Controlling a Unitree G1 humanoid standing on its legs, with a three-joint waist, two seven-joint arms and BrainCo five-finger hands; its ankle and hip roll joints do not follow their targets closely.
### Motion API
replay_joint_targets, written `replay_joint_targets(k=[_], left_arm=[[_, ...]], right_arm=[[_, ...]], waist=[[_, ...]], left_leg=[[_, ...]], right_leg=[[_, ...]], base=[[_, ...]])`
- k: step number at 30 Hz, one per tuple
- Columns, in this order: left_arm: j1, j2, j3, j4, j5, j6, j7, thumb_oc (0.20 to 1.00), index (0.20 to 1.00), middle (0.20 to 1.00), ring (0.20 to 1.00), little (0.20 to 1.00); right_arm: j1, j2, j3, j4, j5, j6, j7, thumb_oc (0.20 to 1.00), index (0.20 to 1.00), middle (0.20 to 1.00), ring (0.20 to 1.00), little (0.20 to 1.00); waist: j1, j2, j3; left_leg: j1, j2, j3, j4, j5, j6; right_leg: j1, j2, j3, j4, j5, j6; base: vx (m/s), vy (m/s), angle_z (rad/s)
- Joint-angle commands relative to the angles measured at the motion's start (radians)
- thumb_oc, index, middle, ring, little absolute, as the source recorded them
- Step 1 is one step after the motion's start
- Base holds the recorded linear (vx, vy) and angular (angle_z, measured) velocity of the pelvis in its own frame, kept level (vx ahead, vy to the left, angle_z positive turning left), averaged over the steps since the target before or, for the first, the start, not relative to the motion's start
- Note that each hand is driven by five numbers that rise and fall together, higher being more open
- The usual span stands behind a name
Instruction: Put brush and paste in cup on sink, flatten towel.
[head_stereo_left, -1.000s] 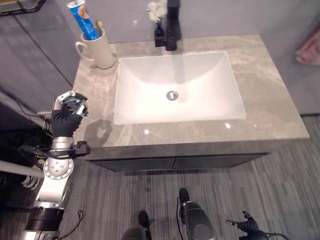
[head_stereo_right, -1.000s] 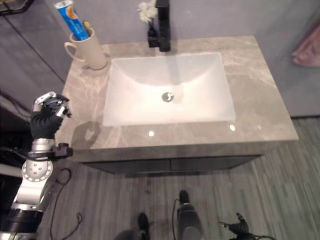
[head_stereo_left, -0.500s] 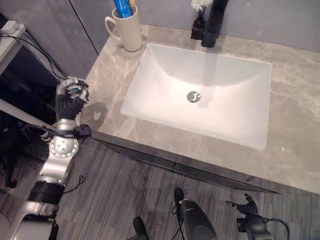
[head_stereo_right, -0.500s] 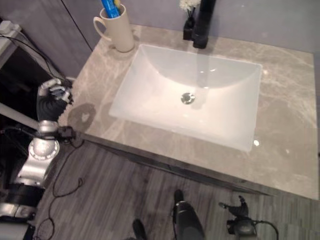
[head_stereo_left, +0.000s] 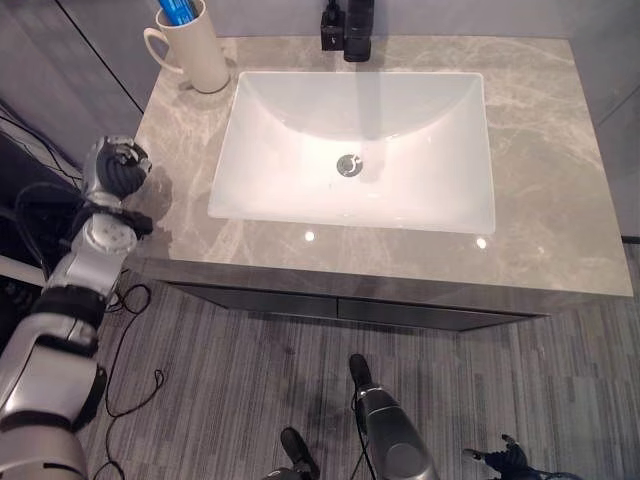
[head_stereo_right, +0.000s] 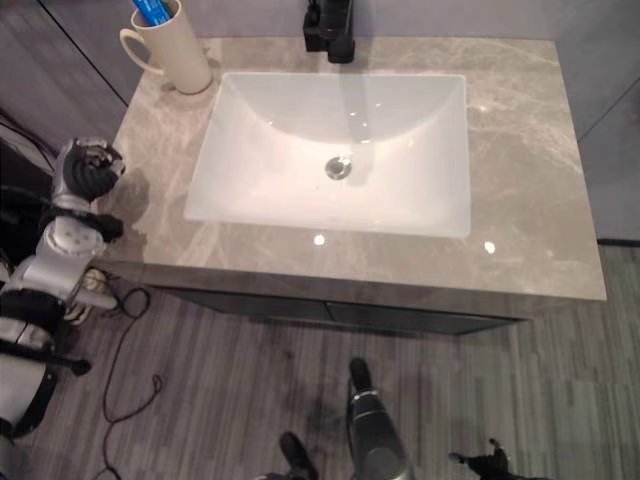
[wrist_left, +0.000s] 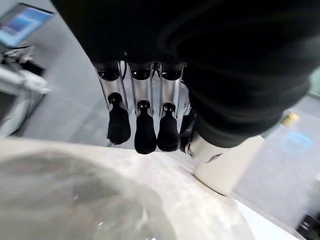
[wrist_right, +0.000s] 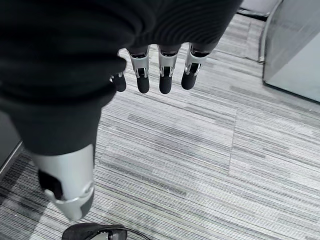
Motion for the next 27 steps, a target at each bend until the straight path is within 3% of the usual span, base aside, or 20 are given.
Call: replay_joint_targets(k=[1,10,11,14,20,25,27], left_arm=[[-0.064,0.075,-0.003,0.043,0.061,0.003,0.011,0.2,0.2,0.2,0.2,0.2],[-0.27,0.092,-0.201,0.235,0.213,0.046,0.012,0.2,0.2,0.2,0.2,0.2],[-0.298,0.101,-0.266,0.234,0.297,0.056,0.023,0.2,0.2,0.2,0.2,0.2],[-0.317,0.074,-0.261,0.266,0.267,0.059,0.01,0.2,0.2,0.2,0.2,0.2],[-0.189,0.014,-0.102,0.166,0.1,0.01,0.035,0.2,0.2,0.2,0.2,0.2],[-0.173,-0.008,-0.097,0.178,0.128,0.027,0.027,0.2,0.2,0.2,0.2,0.2],[-0.172,0.006,-0.104,0.218,0.146,0.031,0.006,0.2,0.2,0.2,0.2,0.2]], right_arm=[[0.004,-0.007,0.051,0.027,-0.015,0.004,0.014,1.0,1.0,1.0,1.0,1.0],[-0.024,-0.016,0.097,0.004,0.018,-0.02,0.036,1.0,1.0,1.0,1.0,1.0],[-0.031,-0.021,0.103,0.008,0.02,-0.026,0.034,1.0,1.0,1.0,1.0,1.0],[-0.037,-0.024,0.113,0.017,0.014,-0.025,0.036,1.0,1.0,1.0,1.0,1.0],[-0.009,-0.019,0.1,0.048,0.024,-0.014,0.042,1.0,1.0,1.0,1.0,1.0],[-0.006,-0.022,0.092,0.047,0.032,-0.015,0.064,1.0,1.0,1.0,1.0,1.0],[-0.007,-0.021,0.112,0.015,0.049,-0.027,0.093,1.0,1.0,1.0,1.0,1.0]], waist=[[-0.001,-0.043,-0.022],[-0.02,-0.035,0.006],[-0.023,-0.033,0.007],[-0.025,-0.032,0.011],[-0.011,-0.033,-0.007],[-0.016,-0.04,-0.039],[-0.023,-0.061,-0.052]], left_leg=[[0.103,-0.01,-0.083,0.007,-0.044,0.015],[0.059,0.0,-0.08,0.006,-0.02,-0.001],[0.05,0.003,-0.078,0.006,-0.018,-0.005],[0.042,0.006,-0.076,0.006,-0.016,-0.007],[0.046,0.01,-0.094,0.006,-0.016,-0.009],[0.087,0.016,-0.083,0.006,-0.038,-0.007],[0.102,0.011,-0.076,0.006,-0.052,-0.003]], right_leg=[[0.017,-0.096,0.026,-0.104,0.128,0.121],[-0.031,-0.071,0.046,-0.116,0.142,0.114],[-0.042,-0.065,0.048,-0.119,0.142,0.114],[-0.052,-0.058,0.053,-0.121,0.143,0.111],[-0.038,-0.053,0.048,-0.134,0.138,0.108],[-0.007,-0.053,0.044,-0.126,0.13,0.111],[-0.008,-0.047,0.058,-0.125,0.14,0.115]], base=[[0.0,0.0,0.0],[0.01,-0.01,-0.01],[0.03,-0.014,-0.07],[0.03,-0.022,-0.13],[0.05,-0.023,-0.09],[0.03,0.011,0.05],[-0.04,0.044,-0.09]])
